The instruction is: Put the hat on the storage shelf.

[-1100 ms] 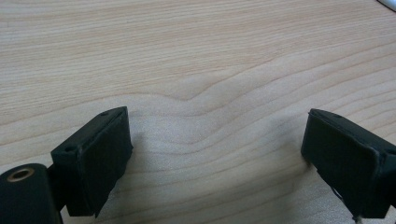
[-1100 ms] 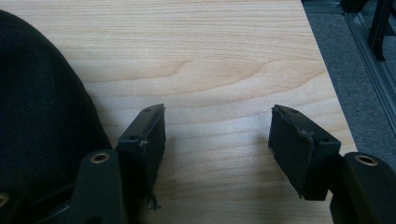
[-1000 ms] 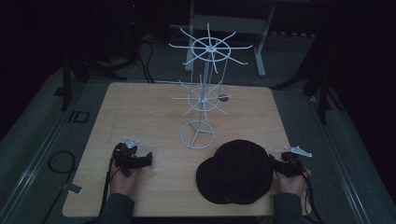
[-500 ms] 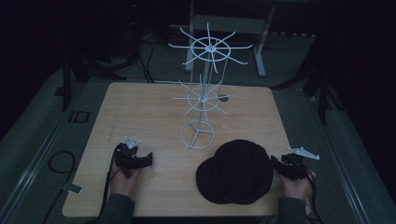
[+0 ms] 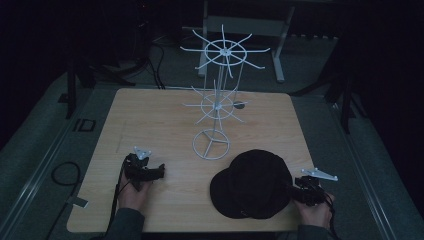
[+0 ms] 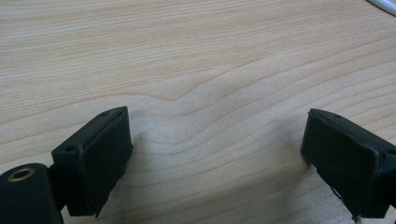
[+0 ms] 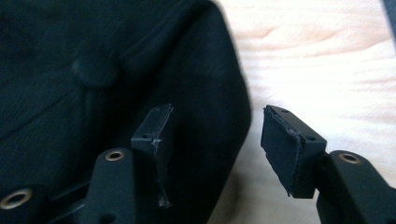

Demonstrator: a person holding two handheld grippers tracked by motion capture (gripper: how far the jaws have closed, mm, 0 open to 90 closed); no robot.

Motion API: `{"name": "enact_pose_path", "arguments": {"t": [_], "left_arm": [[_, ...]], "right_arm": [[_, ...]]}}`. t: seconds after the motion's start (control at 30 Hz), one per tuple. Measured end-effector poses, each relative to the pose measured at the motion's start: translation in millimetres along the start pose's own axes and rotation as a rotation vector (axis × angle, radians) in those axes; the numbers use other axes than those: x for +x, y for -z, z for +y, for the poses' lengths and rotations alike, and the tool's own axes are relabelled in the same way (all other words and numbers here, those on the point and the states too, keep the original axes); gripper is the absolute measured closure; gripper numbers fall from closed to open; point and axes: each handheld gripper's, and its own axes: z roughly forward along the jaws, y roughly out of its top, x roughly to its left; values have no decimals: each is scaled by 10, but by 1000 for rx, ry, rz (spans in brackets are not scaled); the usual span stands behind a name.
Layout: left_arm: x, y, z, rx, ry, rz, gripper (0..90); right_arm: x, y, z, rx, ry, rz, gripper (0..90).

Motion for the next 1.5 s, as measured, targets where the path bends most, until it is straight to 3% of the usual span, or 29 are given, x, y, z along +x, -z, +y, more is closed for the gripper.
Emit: {"name": "enact_pose_path", "arguments": {"t": [0.27, 0.3, 0.43, 0.5, 0.6, 0.9, 1.17, 1.4, 1.5], "left_arm": [[-4, 0, 0, 1, -1, 0, 92], [-5, 1, 1, 3, -4, 0, 92], [-8, 1, 1, 2, -3, 0, 92], [-8, 1, 1, 3, -4, 1, 92], [-11, 1, 1, 3, -3, -1, 92], [-17, 0, 2, 2, -3, -1, 92], [-18, 0, 3, 4, -4, -1, 92], [-21, -1, 3, 4, -3, 0, 92], [-22, -1, 3, 3, -2, 0, 92]], "right_arm": [[118, 76, -152, 47, -34, -25, 392], [140, 55, -176, 80, -43, -20, 395], [179, -57, -161, 150, -31, -11, 496], [210, -103, -135, 158, -17, -5, 595], [215, -183, -41, 164, -8, -53, 671], [20, -490, 292, 133, -43, -38, 745], [-109, -693, 552, 157, -35, -49, 725], [-88, -742, 659, 234, -7, -61, 526], [-79, -761, 699, 266, -18, -79, 506]]}}
